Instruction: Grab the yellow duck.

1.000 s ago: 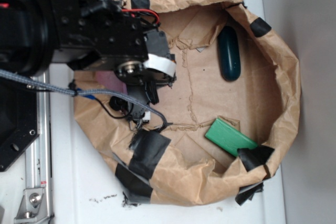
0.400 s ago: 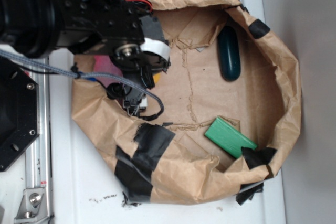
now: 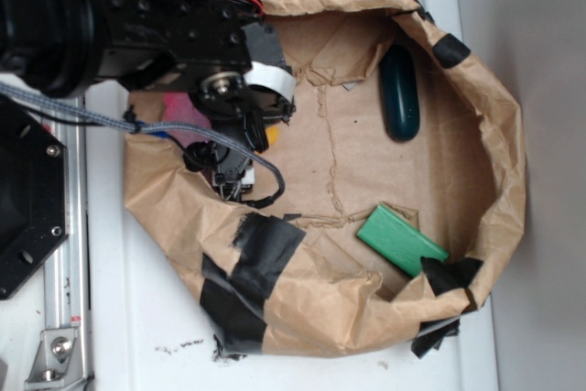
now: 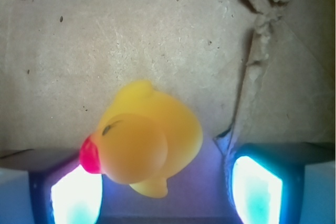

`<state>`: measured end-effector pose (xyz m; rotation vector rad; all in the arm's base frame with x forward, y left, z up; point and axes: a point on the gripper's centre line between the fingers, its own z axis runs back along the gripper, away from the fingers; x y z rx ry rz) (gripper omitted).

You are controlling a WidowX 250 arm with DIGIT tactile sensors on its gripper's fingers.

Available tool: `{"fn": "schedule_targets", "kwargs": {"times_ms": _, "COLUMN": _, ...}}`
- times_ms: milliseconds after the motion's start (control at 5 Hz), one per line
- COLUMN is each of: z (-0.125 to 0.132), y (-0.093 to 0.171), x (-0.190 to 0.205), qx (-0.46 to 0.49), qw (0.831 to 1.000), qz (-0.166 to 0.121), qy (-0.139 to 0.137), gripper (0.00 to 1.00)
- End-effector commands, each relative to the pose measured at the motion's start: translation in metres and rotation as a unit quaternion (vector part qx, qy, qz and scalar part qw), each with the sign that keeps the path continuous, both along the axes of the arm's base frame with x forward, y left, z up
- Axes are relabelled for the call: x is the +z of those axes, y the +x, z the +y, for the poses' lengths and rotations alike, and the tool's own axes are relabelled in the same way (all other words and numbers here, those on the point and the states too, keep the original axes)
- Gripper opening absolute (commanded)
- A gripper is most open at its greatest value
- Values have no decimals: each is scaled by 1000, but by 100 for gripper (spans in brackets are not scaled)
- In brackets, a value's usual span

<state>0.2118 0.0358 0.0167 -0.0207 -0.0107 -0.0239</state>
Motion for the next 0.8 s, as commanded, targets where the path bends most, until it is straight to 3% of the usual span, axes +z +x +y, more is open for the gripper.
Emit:
{"fn": "schedule_targets", "kwargs": {"times_ms": 0, "z": 5, "y": 0, "x": 3, "qx": 15, "qw": 1000, "qz": -25, "qy": -5, "gripper": 0}}
{"fn": "schedule_targets", "kwargs": {"times_ms": 600, "z": -5, "y": 8, "x": 11, "qx": -15, "qw": 999, "qz": -36, "qy": 2, "gripper": 0}}
